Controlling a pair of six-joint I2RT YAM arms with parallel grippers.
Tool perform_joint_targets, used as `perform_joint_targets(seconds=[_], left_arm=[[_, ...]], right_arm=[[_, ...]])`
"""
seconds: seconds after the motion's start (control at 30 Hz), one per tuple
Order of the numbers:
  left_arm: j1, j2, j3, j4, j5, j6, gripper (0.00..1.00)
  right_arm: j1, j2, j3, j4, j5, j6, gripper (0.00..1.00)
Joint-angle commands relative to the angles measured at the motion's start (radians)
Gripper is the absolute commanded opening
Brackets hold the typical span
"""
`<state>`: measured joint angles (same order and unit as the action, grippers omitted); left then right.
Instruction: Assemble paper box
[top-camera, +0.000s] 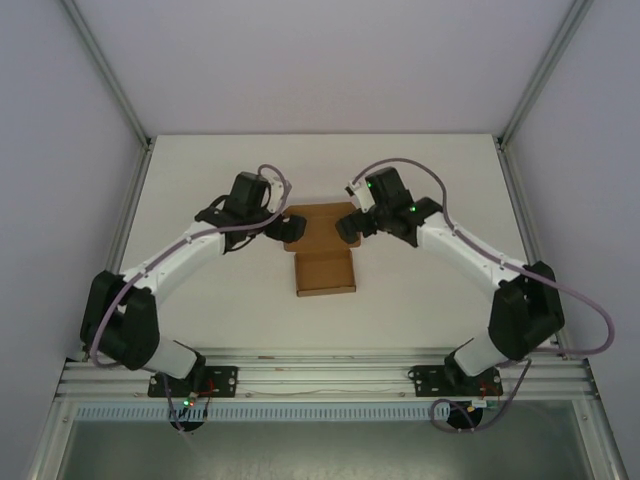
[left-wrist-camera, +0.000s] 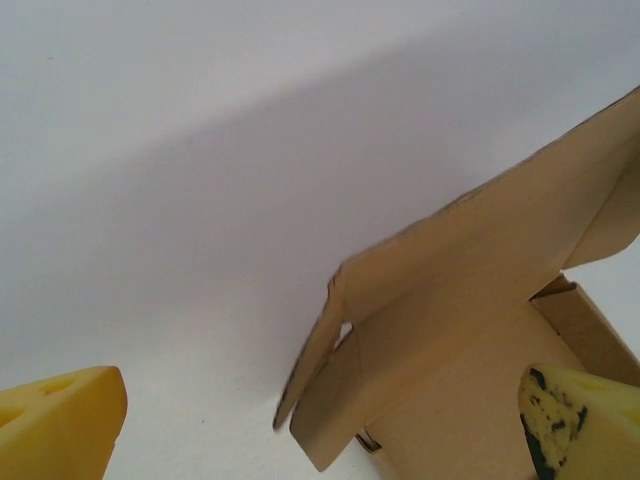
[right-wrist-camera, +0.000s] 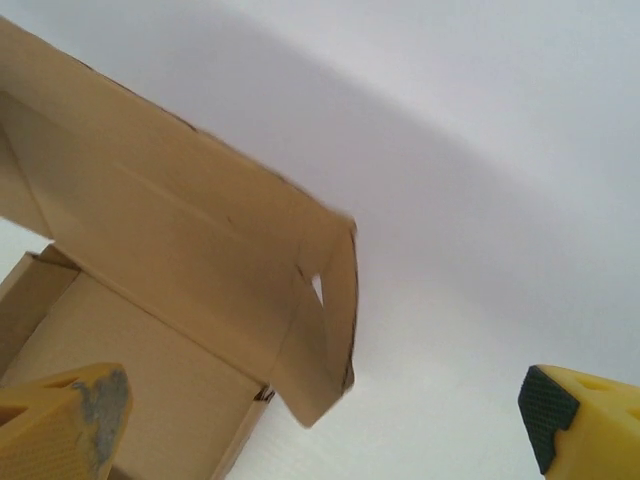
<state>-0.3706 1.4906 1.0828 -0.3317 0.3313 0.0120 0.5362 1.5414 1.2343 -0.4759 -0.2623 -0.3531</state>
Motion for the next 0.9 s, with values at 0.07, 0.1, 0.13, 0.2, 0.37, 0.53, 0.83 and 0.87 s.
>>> perform_joint_targets(seconds=[0.07,0.1,0.13,0.2,0.37,0.53,0.83,0.87], left_arm=[[0.043,0.088,0.103,-0.130,0.147,0.181,1.00],[0.045,0.102,0.124,-0.158,0.158,0.209,1.00],[0.046,0.115,0.138,-0.172,0.164,0.230,1.00],[0.047,0.141,0.162,-0.199,0.183,0.263,0.96],[0.047,0.194,0.209,-0.267,0.214,0.300,0.74],[0.047,0.193,0.206,-0.270,0.213,0.306,0.50],[0.044,0.202,0.207,-0.262,0.210,0.259,0.10],[0.045,0.198,0.204,-0.255,0.196,0.246,0.08]], right_arm=[[-0.034,0.128,0.163,-0.213,-0.132,-0.284,0.96],[-0.040,0.157,0.194,-0.242,-0.141,-0.305,0.92],[-0.043,0.181,0.221,-0.266,-0.155,-0.321,0.84],[-0.046,0.229,0.279,-0.326,-0.175,-0.346,0.67],[-0.047,0.279,0.324,-0.382,-0.195,-0.354,0.47],[-0.048,0.287,0.324,-0.401,-0.186,-0.356,0.32],[-0.048,0.286,0.340,-0.422,-0.175,-0.325,0.06],[-0.048,0.281,0.340,-0.421,-0.167,-0.312,0.06]])
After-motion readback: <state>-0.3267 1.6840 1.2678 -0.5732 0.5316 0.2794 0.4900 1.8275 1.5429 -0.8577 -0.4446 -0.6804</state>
